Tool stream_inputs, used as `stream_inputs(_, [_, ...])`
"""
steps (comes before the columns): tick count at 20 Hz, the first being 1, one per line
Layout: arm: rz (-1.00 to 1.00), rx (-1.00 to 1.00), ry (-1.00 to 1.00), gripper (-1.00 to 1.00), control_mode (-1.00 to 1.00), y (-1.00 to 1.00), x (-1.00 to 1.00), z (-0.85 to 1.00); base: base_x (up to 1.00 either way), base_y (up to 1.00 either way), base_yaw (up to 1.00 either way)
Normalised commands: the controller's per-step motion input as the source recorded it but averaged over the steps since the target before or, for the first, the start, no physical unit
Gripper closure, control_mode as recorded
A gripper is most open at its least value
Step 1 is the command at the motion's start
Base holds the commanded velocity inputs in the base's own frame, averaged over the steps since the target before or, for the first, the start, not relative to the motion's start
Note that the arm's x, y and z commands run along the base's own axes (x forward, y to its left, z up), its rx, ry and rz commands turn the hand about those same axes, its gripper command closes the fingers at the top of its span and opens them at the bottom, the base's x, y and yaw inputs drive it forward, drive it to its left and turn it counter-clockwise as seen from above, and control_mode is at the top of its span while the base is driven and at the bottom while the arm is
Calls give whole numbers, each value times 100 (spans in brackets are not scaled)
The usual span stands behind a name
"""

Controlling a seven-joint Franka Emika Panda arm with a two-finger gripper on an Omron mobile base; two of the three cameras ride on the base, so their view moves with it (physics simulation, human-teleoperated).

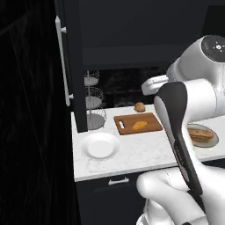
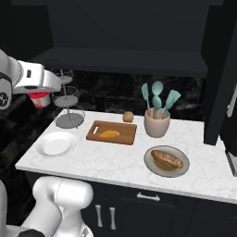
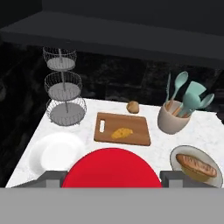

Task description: From the different types of pastries on the counter, select a croissant and place it on the cutting board. Then retrieve a jar of jam from the cabinet and place it alongside the croissant on the cutting board.

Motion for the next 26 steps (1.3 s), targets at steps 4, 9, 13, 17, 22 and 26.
stream_inputs(4, [-5,11,1,100,-100,-22,-55,-41,0,0,0])
stream_inputs(9, [0,0,0,100,-100,-5,45,-19,0,0,0])
stream_inputs(13, [0,1,0,100,-100,-20,100,-30,0,0,0])
stream_inputs(17, [0,3,1,100,-100,-24,66,-21,0,0,0])
stream_inputs(22, [0,0,0,100,-100,0,14,-82,0,0,0])
stream_inputs(26, [-3,2,1,100,-100,-14,61,-100,0,0,0])
